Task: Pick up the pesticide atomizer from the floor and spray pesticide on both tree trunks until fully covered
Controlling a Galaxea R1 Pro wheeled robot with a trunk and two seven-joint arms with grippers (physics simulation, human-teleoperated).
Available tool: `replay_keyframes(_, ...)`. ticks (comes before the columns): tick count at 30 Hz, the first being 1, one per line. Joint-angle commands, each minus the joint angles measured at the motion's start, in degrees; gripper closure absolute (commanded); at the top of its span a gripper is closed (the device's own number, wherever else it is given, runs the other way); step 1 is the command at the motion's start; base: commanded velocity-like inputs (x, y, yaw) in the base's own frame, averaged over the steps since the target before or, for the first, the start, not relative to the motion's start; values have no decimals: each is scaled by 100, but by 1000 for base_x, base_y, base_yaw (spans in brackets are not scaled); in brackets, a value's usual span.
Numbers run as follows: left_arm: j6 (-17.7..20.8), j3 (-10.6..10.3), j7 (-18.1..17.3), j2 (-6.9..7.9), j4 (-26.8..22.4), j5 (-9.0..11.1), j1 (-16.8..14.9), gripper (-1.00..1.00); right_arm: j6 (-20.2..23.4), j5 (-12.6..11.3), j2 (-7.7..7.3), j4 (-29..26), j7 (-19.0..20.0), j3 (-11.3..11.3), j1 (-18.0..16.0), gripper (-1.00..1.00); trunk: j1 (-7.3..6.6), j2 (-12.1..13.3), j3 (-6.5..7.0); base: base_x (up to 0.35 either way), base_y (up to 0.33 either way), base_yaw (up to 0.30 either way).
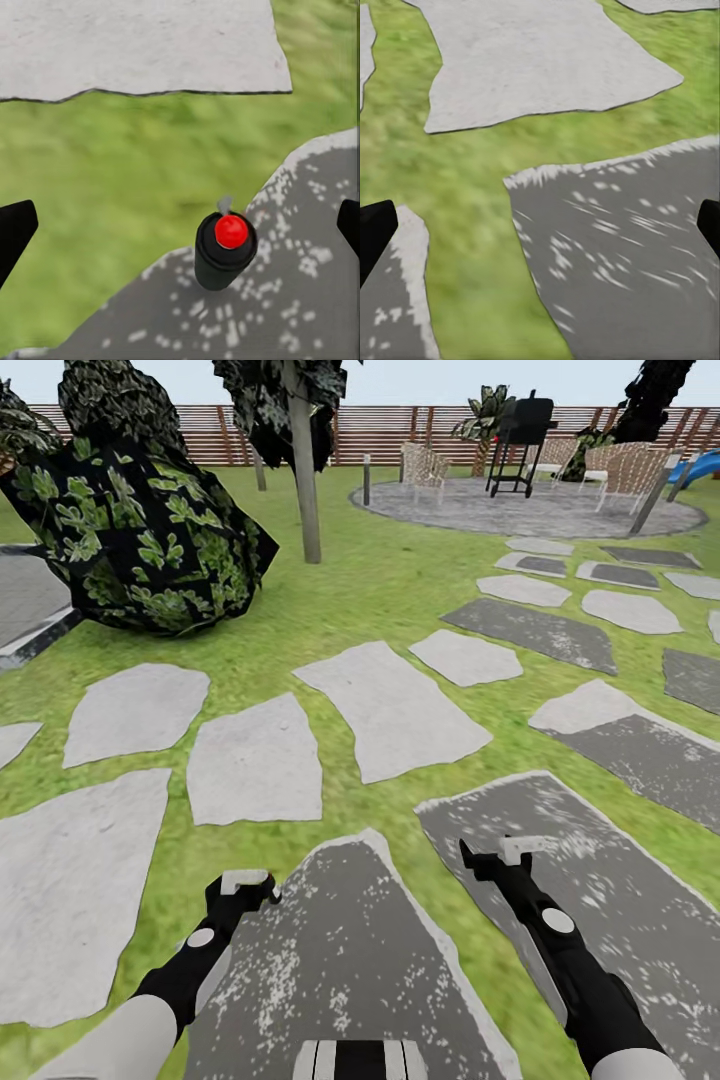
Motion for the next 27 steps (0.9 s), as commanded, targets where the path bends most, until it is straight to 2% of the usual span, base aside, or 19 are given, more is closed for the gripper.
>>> replay_keyframes(1, -29, 0, 0, -2, 2, 4, -1, -100, 1, 0, 0, 0, 0, 0, 0, -100, 0, 0, 0, 127, -116, -6)
replay_keyframes(15, -75, 8, 1, -4, 8, 7, 1, -100, 4, 0, 7, -5, 0, 1, 0, -100, 0, 0, 0, 174, -218, 2)
replay_keyframes(22, -83, 9, 1, -4, 9, 12, 2, -100, 0, 0, 9, -9, 0, 1, 0, -100, 0, 0, -10, 85, -231, 196)
replay_keyframes(27, -84, 9, 1, 1, 6, 7, 3, -100, -1, 0, 9, -9, 0, 0, 0, -100, 0, 0, -10, -2, -44, 32)
